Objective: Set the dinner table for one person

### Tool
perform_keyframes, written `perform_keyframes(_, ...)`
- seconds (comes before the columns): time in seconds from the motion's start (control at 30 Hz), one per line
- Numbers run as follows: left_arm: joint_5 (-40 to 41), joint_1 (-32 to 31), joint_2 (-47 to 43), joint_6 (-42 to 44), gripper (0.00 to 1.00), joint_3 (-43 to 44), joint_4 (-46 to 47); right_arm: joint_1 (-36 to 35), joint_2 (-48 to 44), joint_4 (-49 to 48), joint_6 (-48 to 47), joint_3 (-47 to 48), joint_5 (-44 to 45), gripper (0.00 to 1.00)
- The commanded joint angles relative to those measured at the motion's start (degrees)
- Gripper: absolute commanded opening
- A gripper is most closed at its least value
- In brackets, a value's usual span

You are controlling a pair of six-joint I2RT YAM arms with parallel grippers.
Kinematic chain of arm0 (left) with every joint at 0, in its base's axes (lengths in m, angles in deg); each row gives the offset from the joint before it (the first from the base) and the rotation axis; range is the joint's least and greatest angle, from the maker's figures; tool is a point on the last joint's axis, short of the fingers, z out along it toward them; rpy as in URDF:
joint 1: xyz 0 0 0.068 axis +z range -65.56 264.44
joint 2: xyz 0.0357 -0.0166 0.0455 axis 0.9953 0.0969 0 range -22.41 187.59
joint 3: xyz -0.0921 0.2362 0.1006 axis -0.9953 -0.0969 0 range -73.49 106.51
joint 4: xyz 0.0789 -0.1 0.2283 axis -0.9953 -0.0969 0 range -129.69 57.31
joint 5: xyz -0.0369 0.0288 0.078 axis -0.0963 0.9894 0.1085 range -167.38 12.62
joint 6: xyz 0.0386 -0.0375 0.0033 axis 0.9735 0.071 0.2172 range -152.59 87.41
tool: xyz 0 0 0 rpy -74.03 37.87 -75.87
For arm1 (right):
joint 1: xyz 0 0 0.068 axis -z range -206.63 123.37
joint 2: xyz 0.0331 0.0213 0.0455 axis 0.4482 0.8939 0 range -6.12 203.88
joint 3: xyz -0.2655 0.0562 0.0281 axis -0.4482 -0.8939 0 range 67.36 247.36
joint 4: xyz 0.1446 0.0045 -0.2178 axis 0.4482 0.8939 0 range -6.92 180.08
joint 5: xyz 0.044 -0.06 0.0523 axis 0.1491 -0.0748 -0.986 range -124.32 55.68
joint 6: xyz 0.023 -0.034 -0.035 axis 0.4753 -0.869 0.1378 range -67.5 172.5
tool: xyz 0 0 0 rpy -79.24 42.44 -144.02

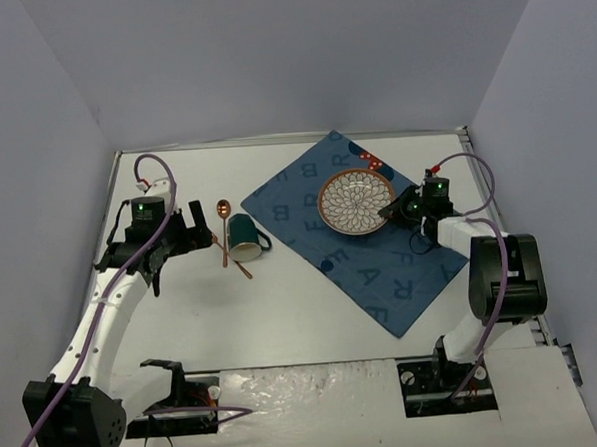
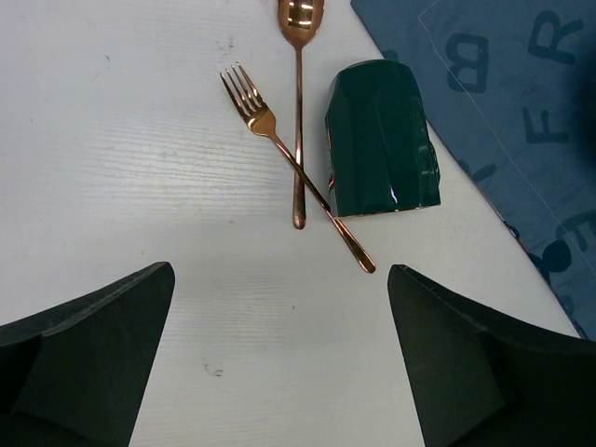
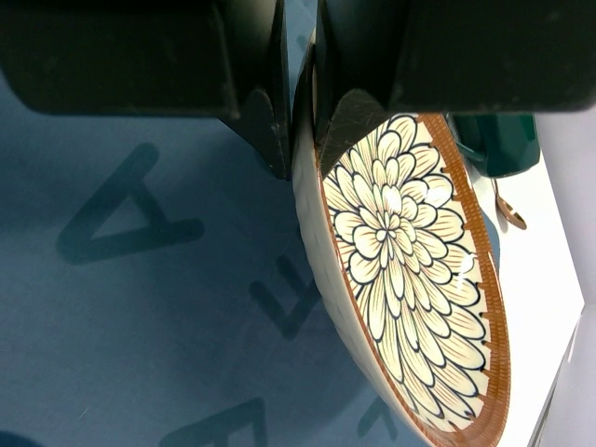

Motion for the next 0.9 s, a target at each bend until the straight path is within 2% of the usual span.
perform_keyframes(0.0,0.99,0.19,-0.70,1.33,0.97,2.00,2.18,1.45,-0.22,-14.26,0.97,1.69,-6.14,0.00)
perform_keyframes(0.57,-0.15,0.36,0.22,0.94,0.97,1.82,2.15,2.15,4.77,-20.83,2.12,-3.50,-7.58,0.00)
perform_keyframes(0.87,-0.62,0.45,0.40,1.02,0.97,1.73,2.40,3.13,6.31,-19.99,-1.07,-4.78,-6.99,0.00)
